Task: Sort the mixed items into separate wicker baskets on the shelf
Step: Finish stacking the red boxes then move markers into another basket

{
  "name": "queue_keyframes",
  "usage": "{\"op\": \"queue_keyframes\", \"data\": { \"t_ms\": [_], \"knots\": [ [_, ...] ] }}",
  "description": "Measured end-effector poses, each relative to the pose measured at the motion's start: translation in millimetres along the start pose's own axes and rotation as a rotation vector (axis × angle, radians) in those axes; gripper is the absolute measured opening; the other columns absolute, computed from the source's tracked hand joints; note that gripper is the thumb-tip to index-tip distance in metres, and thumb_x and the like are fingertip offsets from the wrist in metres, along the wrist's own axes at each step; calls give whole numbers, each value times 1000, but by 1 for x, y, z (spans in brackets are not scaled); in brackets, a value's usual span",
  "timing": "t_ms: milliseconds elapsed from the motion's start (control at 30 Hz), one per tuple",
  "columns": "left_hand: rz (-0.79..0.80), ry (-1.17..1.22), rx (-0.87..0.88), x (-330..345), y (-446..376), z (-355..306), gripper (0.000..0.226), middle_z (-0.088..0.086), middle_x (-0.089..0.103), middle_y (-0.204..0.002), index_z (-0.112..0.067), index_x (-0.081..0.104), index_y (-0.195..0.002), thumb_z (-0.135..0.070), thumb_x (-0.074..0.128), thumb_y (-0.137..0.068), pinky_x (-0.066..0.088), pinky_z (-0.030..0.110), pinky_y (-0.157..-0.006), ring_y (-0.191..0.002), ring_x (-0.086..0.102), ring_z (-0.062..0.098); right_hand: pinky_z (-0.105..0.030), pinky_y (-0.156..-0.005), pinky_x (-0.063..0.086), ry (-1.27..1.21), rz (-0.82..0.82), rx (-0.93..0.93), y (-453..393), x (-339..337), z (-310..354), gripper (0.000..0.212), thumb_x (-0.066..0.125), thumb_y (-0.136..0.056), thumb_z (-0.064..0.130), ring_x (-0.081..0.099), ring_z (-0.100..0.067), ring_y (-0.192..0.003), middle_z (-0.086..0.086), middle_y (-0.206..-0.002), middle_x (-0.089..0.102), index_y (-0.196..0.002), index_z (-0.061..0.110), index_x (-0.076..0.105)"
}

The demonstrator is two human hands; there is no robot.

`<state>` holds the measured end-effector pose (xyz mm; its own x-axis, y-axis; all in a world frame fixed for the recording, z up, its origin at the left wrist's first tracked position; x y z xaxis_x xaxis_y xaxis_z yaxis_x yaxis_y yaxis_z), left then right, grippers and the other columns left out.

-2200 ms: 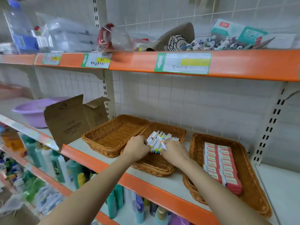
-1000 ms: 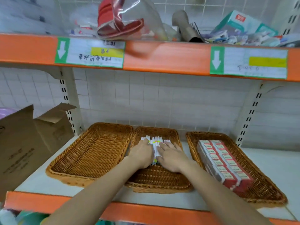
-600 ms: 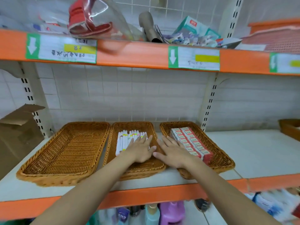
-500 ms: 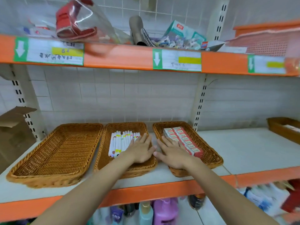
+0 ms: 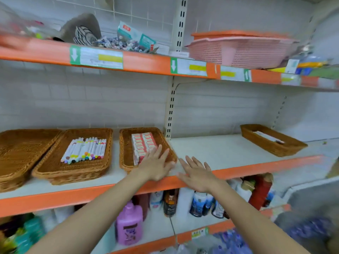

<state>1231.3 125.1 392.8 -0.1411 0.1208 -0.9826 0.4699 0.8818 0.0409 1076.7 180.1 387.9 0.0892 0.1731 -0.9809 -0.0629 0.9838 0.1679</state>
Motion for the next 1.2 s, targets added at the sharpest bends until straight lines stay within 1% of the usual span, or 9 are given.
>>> {"op": "queue_keyframes", "data": {
  "t_ms": [133, 300, 433, 567, 700, 900, 1067, 1200],
  "knots": [
    [-33, -10, 15, 15, -3, -43, 66, 9, -11, -161, -18, -2, -154, -51, 20, -101, -7, 39, -118, -148, -12, 22, -48, -118, -8, -4, 8, 8, 22, 6, -34, 69, 19, -98, 62, -15, -16, -148, 3, -161, -16, -154, 30, -7],
    [9, -58, 42, 30, -22, -80, 66, 9, -15, -160, -17, -3, -154, -52, 16, -101, -7, 41, -119, -147, -14, 25, -50, -117, -5, -45, -7, 60, 30, 10, -76, 72, 21, -96, 65, -17, -17, -147, 5, -160, -17, -154, 32, -7],
    [40, -101, 72, 33, -58, -108, 67, 7, -17, -159, -18, -4, -154, -54, 16, -101, -8, 42, -119, -147, -16, 24, -50, -118, -4, -55, -5, 99, 25, 9, -116, 74, 23, -96, 65, -17, -18, -147, 5, -161, -16, -154, 30, -8],
    [70, -89, 110, 32, -106, -137, 68, 7, -16, -160, -19, -6, -154, -55, 17, -100, -8, 42, -119, -147, -14, 25, -50, -118, -6, -42, -23, 147, 6, -7, -164, 73, 22, -96, 64, -16, -18, -147, 4, -161, -16, -154, 30, -7],
    [71, -83, 140, 30, -157, -165, 69, 7, -17, -159, -19, -6, -153, -56, 16, -100, -9, 42, -119, -147, -15, 25, -48, -118, -5, -24, -77, 207, -12, -25, -214, 73, 24, -97, 63, -15, -18, -148, 3, -161, -16, -154, 29, -6],
    [100, -86, 224, 38, -207, -220, 69, 6, -17, -159, -19, -6, -153, -56, 16, -100, -10, 42, -119, -147, -16, 24, -48, -118, -6, -47, -61, 282, -21, -23, -277, 72, 23, -97, 62, -16, -20, -148, 2, -161, -17, -154, 29, -6],
    [129, -101, 247, 54, -236, -268, 69, 7, -17, -160, -18, -6, -153, -56, 16, -100, -9, 42, -119, -147, -15, 24, -49, -118, -6, -68, -65, 288, -21, -20, -329, 72, 23, -99, 60, -18, -21, -147, 1, -160, -18, -154, 27, -9],
    [121, -71, 242, 64, -255, -315, 69, 7, -15, -160, -18, -5, -154, -56, 17, -100, -7, 41, -120, -148, -13, 24, -48, -119, -4, -59, -100, 278, -17, -23, -382, 70, 23, -100, 56, -17, -21, -147, -1, -161, -16, -154, 24, -9]
  ]
}}
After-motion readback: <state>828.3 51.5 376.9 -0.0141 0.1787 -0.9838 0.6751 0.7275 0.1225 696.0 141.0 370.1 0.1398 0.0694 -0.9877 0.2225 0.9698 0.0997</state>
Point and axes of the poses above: each hand's wrist, its own y-axis away from the middle knuckle, its own x-axis out of the palm, z = x × y, the point moved 2 cm from there along -y, towards the middle knuckle
